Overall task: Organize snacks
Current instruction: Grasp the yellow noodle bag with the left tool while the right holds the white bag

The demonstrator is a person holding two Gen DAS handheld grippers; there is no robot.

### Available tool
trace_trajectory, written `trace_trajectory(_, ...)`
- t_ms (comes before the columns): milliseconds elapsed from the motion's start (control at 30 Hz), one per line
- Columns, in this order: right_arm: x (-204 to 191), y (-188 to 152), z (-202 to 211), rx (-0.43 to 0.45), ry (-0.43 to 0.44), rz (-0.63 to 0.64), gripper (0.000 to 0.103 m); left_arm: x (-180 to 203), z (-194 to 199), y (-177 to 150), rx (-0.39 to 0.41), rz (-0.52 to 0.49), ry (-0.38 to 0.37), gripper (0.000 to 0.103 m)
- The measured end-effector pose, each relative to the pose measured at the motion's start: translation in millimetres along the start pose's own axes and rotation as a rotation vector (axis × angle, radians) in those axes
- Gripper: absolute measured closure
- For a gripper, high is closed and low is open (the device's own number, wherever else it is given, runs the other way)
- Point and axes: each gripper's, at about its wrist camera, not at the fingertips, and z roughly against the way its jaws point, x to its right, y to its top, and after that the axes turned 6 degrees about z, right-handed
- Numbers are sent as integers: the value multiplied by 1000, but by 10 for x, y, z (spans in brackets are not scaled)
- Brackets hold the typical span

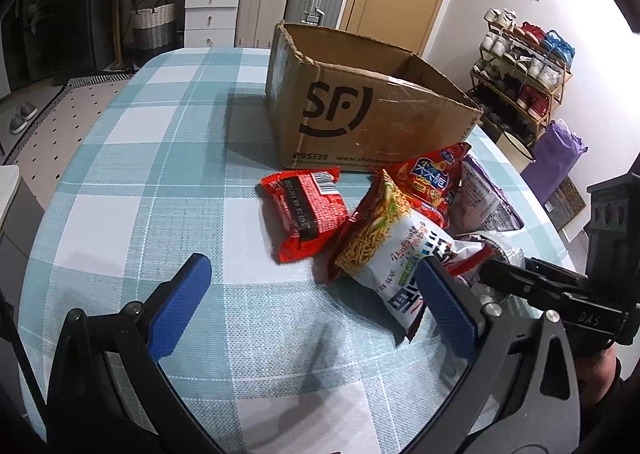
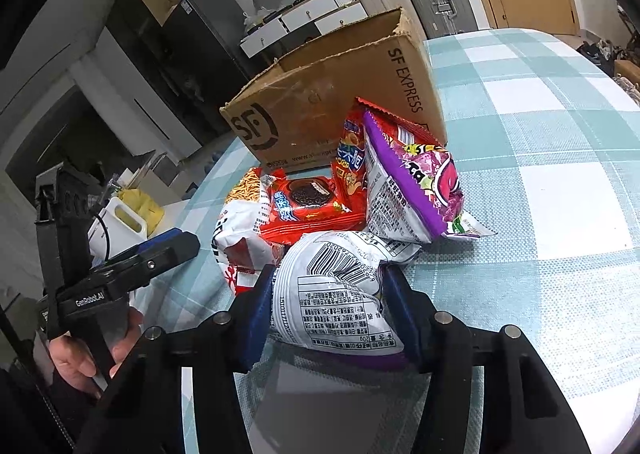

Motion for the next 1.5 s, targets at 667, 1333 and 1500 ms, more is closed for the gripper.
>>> trace_trajectory(667,-8,-133,633,145,-1,44,49,420,-215,22,-80,-76,-98,1)
trace_trajectory(1333,233,-199,834,188,0,-25,49,674,-618,10,-163,-126,-93,1)
trace_trajectory(1500,255,-208,846,192,5,-32,49,673,-640,1,-171,-111,-101,11)
